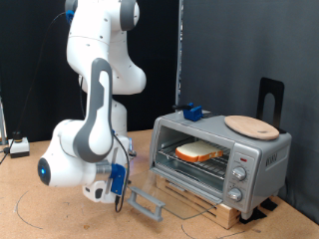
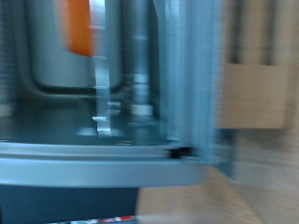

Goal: Make a piece of toast with the oven

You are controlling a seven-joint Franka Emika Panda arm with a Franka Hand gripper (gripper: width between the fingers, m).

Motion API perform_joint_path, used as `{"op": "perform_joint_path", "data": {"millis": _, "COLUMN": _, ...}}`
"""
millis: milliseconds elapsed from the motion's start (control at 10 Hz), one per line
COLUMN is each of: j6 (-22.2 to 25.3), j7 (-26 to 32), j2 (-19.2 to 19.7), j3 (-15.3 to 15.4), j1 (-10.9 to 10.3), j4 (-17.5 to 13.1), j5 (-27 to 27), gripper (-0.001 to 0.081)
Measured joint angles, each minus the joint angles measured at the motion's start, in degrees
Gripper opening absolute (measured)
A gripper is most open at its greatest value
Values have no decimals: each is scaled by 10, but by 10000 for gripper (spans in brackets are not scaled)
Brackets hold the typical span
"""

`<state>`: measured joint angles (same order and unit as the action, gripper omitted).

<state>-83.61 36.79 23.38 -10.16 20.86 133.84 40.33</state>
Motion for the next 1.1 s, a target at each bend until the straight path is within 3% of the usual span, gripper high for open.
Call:
{"op": "perform_joint_path", "data": {"millis": 200, "j6": 53, "j7": -3, "j2": -22, "j3": 0, "j1": 9, "j4": 4, "j5": 9, "gripper": 809}}
{"op": "perform_joint_path", "data": {"millis": 600, "j6": 93, "j7": 5, "j2": -80, "j3": 10, "j1": 7, "j4": 37, "j5": 10, "gripper": 809}}
{"op": "perform_joint_path", "data": {"millis": 1100, "j6": 91, "j7": 17, "j2": -164, "j3": 42, "j1": -11, "j4": 101, "j5": 14, "gripper": 809}}
